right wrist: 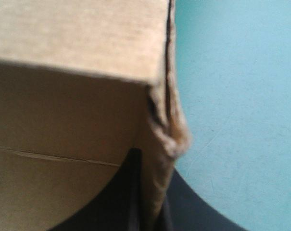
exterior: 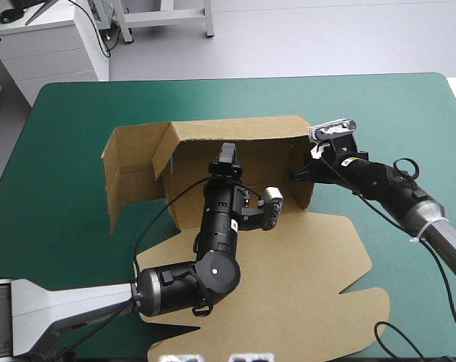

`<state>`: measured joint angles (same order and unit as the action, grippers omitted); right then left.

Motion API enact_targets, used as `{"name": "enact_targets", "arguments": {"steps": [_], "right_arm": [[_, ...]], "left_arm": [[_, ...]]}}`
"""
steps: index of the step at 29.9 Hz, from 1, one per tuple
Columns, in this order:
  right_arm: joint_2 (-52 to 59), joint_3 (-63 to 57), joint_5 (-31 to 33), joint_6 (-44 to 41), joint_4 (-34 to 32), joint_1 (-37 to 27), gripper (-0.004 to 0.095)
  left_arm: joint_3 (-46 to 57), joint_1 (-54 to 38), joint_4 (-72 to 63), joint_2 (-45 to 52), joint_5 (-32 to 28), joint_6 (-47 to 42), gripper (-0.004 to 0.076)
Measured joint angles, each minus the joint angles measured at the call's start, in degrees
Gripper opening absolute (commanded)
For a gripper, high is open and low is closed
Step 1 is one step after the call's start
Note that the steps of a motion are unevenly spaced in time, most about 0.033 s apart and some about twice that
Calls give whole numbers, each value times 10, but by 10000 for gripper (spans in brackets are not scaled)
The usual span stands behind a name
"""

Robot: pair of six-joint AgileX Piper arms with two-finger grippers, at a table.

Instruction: Fold the box

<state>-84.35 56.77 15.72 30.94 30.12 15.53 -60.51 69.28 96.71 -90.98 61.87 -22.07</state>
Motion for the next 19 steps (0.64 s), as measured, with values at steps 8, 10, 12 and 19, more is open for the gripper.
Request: {"name": "enact_targets", "arguments": {"steps": [8, 10, 12, 19], "right_arm": [[-1, 32, 37, -127, -159, -1, -14], [-1, 34, 41, -146, -182, -1, -14], [-1, 35, 44, -155, -193, -1, -14], [-1, 37, 50, -181, -213, -1, -14]], "left_arm": [[-4, 19, -3, 8, 41, 6, 404], [-4, 29, -3, 15, 49, 6, 403], [-4, 40, -3, 21, 53, 6, 402], [-4, 66, -3, 48, 56, 8, 181]]}}
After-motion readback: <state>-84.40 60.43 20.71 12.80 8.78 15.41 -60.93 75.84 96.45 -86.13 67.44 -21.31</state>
